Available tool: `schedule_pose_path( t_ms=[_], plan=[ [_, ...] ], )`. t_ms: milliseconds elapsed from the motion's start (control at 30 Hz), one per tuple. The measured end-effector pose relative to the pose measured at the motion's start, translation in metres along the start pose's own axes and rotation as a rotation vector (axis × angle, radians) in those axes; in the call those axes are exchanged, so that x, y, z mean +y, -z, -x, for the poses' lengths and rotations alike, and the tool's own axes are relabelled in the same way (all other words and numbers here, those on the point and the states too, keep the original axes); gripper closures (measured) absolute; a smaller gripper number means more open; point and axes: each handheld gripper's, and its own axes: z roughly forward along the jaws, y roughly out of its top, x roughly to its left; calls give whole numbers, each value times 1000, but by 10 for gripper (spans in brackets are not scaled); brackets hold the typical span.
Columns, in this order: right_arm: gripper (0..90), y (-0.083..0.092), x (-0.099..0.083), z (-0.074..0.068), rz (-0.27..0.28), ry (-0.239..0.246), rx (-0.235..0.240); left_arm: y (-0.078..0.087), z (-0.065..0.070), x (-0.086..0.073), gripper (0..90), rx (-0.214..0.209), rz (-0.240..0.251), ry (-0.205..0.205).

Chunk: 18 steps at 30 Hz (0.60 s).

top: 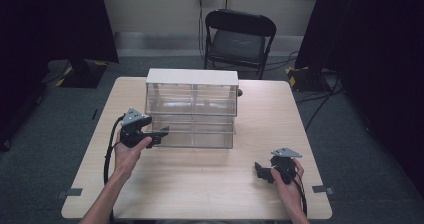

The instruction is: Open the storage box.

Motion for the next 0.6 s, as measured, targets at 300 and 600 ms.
schedule_pose_path(
  t_ms=[300,600],
  plan=[
    [98,0,0,0,0,0,0,-1,-1,1,164,-6,5,9],
    [98,0,0,0,0,0,0,-2,-2,2,160,-11,5,9]
  ],
)
